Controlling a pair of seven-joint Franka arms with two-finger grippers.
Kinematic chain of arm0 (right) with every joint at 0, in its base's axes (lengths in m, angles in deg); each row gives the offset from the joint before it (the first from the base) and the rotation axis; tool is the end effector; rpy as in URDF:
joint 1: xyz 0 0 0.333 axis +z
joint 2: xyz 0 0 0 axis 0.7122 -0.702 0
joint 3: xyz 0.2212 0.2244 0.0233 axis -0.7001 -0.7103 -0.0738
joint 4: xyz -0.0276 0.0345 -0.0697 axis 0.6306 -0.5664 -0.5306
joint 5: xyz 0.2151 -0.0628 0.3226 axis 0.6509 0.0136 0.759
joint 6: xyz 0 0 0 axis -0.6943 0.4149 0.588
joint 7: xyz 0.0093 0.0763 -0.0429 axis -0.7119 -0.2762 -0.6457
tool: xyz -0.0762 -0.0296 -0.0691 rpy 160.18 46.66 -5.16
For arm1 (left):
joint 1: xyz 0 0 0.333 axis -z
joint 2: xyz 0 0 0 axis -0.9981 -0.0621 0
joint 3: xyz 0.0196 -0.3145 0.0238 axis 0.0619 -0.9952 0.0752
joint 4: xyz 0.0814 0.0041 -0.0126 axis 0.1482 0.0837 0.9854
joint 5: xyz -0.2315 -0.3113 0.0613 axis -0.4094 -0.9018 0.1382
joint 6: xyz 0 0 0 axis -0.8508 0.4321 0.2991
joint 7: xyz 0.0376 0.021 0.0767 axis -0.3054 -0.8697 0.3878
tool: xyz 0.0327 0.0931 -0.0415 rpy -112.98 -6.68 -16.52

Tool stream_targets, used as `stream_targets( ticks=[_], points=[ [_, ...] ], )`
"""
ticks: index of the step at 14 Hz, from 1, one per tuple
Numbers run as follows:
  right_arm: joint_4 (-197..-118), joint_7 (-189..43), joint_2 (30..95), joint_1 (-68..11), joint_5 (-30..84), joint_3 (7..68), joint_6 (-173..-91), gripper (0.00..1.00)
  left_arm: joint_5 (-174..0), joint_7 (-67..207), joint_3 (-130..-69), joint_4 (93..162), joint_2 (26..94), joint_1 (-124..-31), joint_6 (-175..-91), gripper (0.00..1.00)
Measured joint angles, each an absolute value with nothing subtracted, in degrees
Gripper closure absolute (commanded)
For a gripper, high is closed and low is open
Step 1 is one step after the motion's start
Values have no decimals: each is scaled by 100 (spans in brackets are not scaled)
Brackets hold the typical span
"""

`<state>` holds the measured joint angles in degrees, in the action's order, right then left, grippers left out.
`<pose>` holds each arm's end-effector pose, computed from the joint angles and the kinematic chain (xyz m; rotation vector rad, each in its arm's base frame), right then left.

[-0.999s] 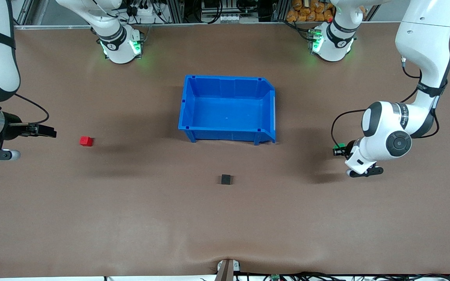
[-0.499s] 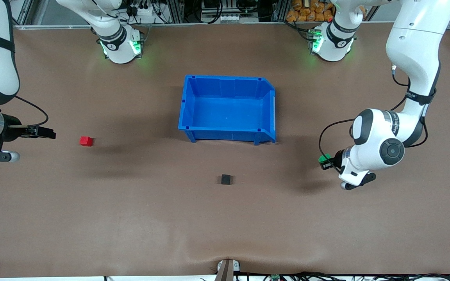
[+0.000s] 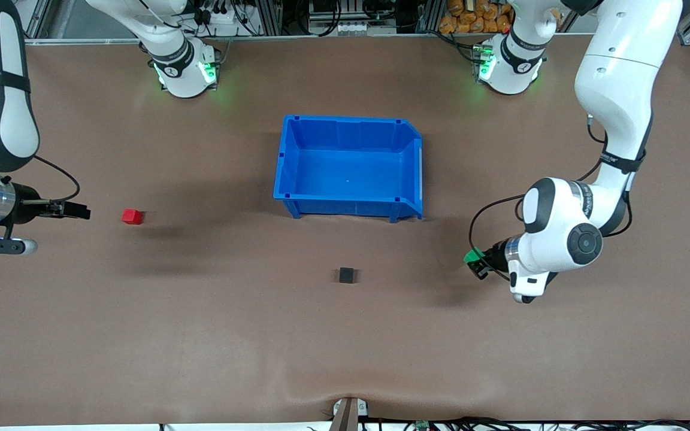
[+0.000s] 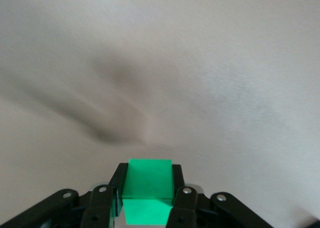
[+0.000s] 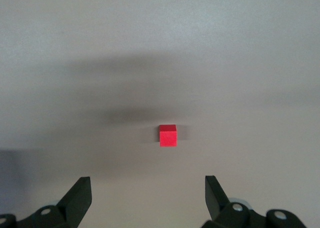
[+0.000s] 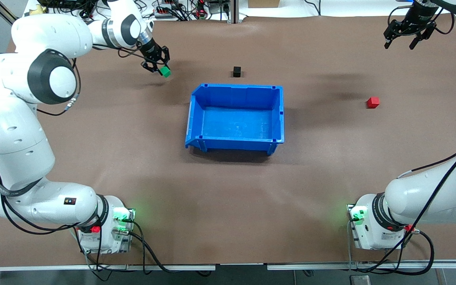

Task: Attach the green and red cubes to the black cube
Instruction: 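Carry the green cube with the left gripper toward the black cube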

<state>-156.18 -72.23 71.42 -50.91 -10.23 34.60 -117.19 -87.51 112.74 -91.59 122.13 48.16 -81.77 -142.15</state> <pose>0.6043 -0.0831 0.4293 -3.1174 0.1020 0.3166 0.6580 -0.1682 0.2326 2.7754 1.0544 -0.2928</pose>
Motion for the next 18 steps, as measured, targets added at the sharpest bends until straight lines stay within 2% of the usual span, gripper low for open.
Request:
stream_targets(
  ticks=[18],
  points=[
    [-15743,-7226,6852,-5103,-1023,3466,-12067,0,-10158,14204,-9172,10970,3872,-7408,-14258,100]
  ],
)
